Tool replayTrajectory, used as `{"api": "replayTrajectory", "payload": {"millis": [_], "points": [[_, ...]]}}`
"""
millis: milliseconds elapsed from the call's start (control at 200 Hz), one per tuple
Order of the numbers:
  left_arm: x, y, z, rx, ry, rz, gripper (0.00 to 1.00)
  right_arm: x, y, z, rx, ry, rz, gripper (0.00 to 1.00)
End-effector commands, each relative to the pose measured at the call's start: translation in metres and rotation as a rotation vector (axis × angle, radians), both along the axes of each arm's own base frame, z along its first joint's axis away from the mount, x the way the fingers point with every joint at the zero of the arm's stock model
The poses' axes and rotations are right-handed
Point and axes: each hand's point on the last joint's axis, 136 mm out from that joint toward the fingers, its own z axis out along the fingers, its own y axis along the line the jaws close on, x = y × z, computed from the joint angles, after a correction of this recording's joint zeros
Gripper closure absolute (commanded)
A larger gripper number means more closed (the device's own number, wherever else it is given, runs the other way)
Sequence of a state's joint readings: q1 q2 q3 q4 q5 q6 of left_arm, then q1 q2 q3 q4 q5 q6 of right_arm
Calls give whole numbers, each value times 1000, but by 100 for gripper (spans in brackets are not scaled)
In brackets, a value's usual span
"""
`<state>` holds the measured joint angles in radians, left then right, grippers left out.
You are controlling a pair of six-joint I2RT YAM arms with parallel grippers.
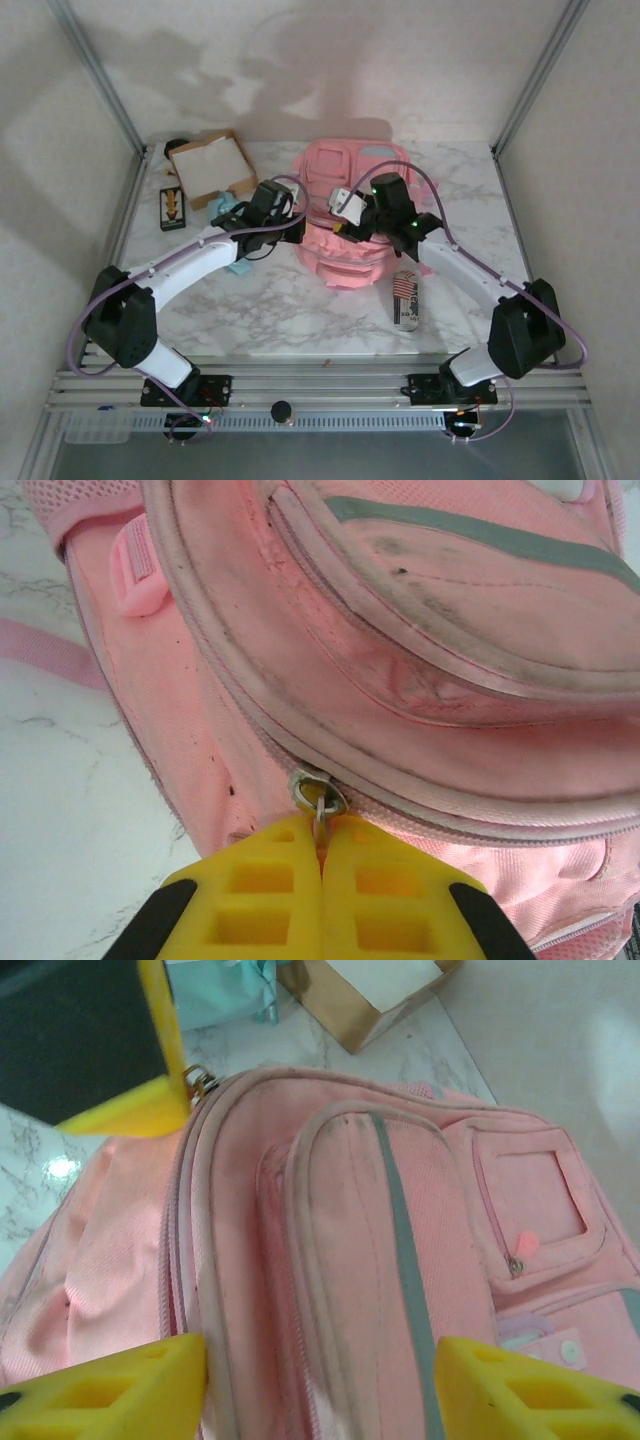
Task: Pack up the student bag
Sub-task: Unzip the student bag at the top-center of the table.
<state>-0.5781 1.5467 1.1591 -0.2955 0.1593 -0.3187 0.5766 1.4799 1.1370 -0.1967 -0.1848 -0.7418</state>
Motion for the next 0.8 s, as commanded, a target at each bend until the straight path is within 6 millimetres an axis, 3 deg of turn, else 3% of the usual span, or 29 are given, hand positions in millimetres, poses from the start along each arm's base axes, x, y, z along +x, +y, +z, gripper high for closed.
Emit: {"api": "replayTrajectory", "payload": {"millis": [0, 190, 376, 491, 581, 791], "points": [[-1, -6, 43, -59, -81, -9, 100, 11, 7, 4, -28, -18, -7, 38], [0, -5, 46, -61, -86, -2, 100, 2, 19, -20, -54, 40, 52, 38], [4, 1, 41, -26, -86, 22, 100, 0, 35, -27, -54, 58, 111, 43], [8, 5, 41, -13, -89, 43, 100, 8, 32, -33, -85, 43, 81, 64], [10, 12, 37, 9, -87, 70, 100, 16, 28, -23, -86, -24, 46, 89], [24, 55, 19, 122, -60, 228, 100, 12, 22, 10, -73, -101, 50, 100]]}}
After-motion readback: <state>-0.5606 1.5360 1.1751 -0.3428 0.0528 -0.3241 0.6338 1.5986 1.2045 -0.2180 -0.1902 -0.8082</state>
